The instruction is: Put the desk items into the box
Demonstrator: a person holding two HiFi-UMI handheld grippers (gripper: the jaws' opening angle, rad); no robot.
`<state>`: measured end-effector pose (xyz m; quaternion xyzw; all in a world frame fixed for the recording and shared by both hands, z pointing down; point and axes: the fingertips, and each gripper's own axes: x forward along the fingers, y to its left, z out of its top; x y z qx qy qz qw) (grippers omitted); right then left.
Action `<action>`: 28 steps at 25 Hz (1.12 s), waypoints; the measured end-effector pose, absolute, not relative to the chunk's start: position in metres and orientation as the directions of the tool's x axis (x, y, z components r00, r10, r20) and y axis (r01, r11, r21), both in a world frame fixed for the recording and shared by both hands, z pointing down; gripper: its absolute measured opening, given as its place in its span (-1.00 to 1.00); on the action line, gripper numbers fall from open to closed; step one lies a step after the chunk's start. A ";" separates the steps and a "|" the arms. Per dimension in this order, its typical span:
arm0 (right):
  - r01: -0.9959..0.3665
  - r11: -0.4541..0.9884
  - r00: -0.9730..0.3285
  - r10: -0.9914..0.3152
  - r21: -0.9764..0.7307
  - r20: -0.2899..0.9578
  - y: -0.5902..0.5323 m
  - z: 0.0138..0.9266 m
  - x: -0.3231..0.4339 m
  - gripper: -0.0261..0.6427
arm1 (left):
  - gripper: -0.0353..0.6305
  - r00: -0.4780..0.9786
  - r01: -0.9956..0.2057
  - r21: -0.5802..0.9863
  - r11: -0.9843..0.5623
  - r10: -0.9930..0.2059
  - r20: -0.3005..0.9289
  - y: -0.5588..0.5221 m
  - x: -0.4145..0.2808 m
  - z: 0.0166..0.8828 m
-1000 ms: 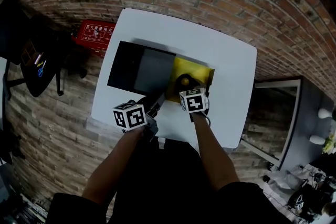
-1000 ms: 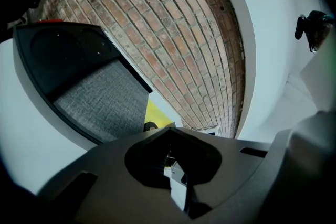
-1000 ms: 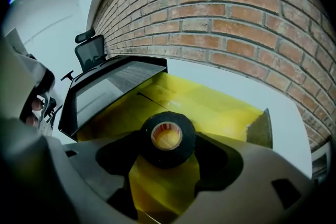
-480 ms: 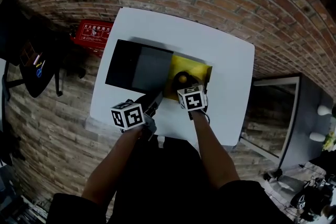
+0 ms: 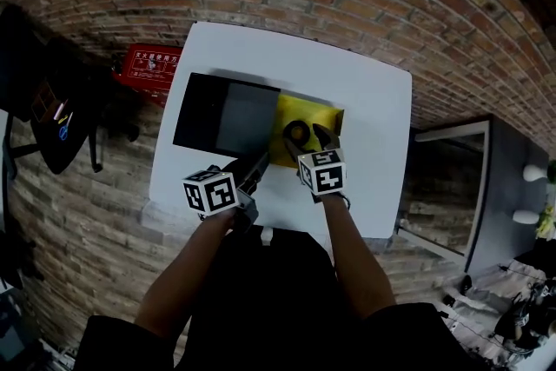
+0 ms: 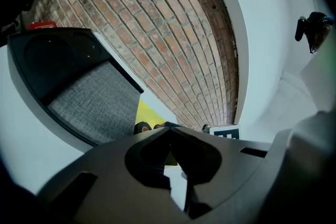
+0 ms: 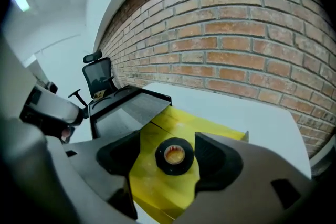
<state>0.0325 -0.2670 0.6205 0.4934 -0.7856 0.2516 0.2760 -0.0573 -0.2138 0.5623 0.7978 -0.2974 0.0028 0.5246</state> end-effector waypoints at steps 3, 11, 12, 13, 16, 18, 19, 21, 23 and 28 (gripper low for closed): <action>-0.906 0.396 -0.395 -0.669 -0.148 0.629 -0.260 0.600 0.029 -0.23 | -0.86 0.835 -0.467 0.834 -0.294 -0.457 0.307 -0.213 -0.058 0.558; -0.891 0.384 -0.454 -0.752 -0.242 0.478 -0.229 0.545 0.041 -0.84 | -0.86 0.874 -0.433 0.821 -0.371 -0.395 0.282 -0.208 -0.049 0.542; -0.887 0.385 -0.462 -0.757 -0.257 0.462 -0.223 0.540 0.044 -0.85 | -0.86 0.876 -0.434 0.816 -0.383 -0.393 0.281 -0.208 -0.049 0.539; -0.879 0.391 -0.475 -0.760 -0.272 0.443 -0.217 0.534 0.045 -0.86 | -0.86 0.876 -0.435 0.809 -0.395 -0.394 0.279 -0.207 -0.048 0.535; -0.857 0.417 -0.509 -0.773 -0.302 0.379 -0.200 0.515 0.051 -0.86 | -0.86 0.874 -0.439 0.790 -0.428 -0.405 0.267 -0.208 -0.046 0.523; -0.855 0.410 -0.507 -0.790 -0.318 0.344 -0.190 0.502 0.061 -0.86 | -0.86 0.874 -0.440 0.779 -0.447 -0.412 0.257 -0.208 -0.041 0.515; -0.854 0.403 -0.503 -0.800 -0.330 0.326 -0.187 0.496 0.067 -0.86 | -0.86 0.872 -0.442 0.773 -0.454 -0.418 0.253 -0.208 -0.040 0.512; -0.851 0.389 -0.495 -0.818 -0.352 0.292 -0.182 0.486 0.080 -0.86 | -0.86 0.865 -0.452 0.765 -0.459 -0.436 0.249 -0.208 -0.038 0.505; -0.848 0.379 -0.488 -0.831 -0.370 0.266 -0.177 0.479 0.091 -0.86 | -0.86 0.855 -0.460 0.768 -0.446 -0.458 0.246 -0.206 -0.037 0.502; -0.846 0.364 -0.473 -0.850 -0.389 0.232 -0.166 0.468 0.116 -0.86 | -0.86 0.831 -0.477 0.774 -0.416 -0.501 0.243 -0.196 -0.040 0.496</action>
